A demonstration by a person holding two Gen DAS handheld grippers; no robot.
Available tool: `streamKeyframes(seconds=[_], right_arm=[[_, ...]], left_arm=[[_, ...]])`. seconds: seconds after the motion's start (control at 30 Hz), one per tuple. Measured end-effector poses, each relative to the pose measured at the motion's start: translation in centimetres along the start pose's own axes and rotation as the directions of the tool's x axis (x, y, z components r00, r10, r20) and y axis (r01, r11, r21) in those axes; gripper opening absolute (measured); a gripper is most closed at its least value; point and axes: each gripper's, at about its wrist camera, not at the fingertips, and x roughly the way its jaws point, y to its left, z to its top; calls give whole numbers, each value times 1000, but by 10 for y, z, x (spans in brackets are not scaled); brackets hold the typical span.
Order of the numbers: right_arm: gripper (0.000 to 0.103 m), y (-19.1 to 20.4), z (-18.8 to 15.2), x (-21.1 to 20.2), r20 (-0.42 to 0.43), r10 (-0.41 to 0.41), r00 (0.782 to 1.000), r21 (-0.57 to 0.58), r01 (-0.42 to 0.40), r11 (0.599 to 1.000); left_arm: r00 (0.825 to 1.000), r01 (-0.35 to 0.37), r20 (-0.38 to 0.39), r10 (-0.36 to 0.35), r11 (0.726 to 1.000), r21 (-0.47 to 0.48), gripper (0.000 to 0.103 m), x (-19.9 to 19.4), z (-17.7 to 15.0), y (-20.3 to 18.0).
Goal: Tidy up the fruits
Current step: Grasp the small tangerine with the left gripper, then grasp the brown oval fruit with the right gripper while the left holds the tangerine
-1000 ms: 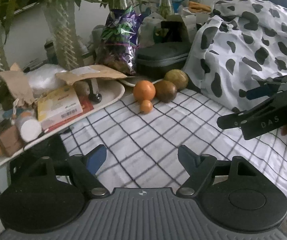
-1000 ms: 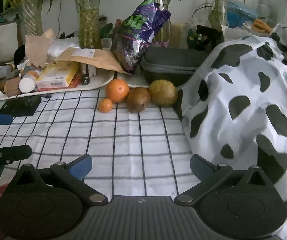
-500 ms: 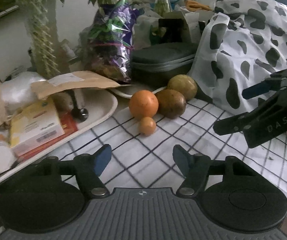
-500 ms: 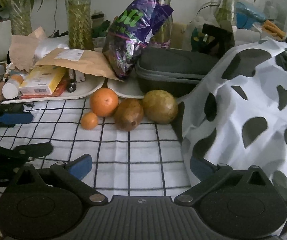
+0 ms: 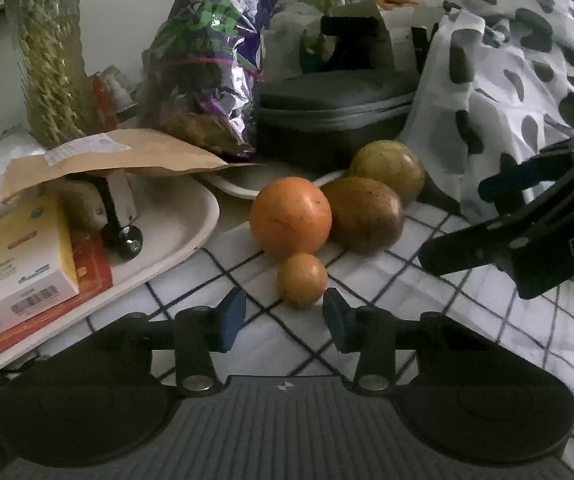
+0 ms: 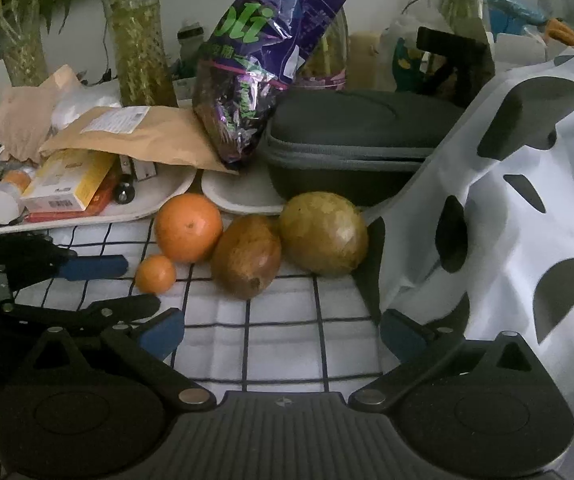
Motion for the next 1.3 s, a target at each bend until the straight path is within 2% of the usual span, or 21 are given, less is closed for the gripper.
streamKeyframes(seconds=[0.1, 0.2, 0.33, 0.5, 0.53, 0.6, 0.73, 0.83, 0.87, 1.0, 1.1, 1.3], right_arm=[[103, -2, 2, 2, 10, 14, 1000, 12, -14, 1000], [103, -3, 4, 6, 18, 28, 999, 18, -28, 999], [103, -2, 4, 8, 25, 28, 999, 20, -29, 999], [102, -3, 7, 10, 62, 66, 996, 62, -70, 996], [100, -4, 7, 11, 66, 70, 995, 74, -74, 994], [90, -5, 9, 16, 65, 84, 994, 101, -90, 991], [79, -6, 11, 25, 78, 128, 989, 148, -139, 979], [63, -8, 12, 34, 73, 158, 985, 185, -169, 968], [55, -9, 12, 37, 70, 171, 983, 206, -182, 962], [45, -18, 10, 47, 94, 199, 975, 290, -218, 932], [42, -25, 8, 49, 108, 217, 970, 344, -241, 908], [40, -19, 9, 40, 86, 191, 978, 316, -209, 926]], left_arm=[[1000, 10, 13, -10, 1000, 6, 40, 3, 2, 0], [999, 35, 19, -35, 999, 11, 28, 7, 4, -1], [999, 42, 18, -42, 999, 8, 28, 8, 6, -1], [999, 43, 13, -43, 999, -2, 27, 2, 8, 3], [999, 42, 15, -42, 999, -3, 27, 0, 8, 3], [999, 33, 19, -33, 999, 2, 27, -5, 9, 4], [1000, 22, 23, -22, 1000, 7, 27, -10, 11, 6], [1000, 23, 19, -23, 1000, 0, 27, -9, 10, 9], [1000, 24, 17, -24, 1000, -1, 27, -9, 10, 9], [999, 29, 15, -29, 1000, -8, 27, -11, 9, 11], [999, 36, 14, -36, 999, -16, 27, -11, 9, 12], [999, 38, 13, -38, 999, -2, 27, -16, 8, 9]])
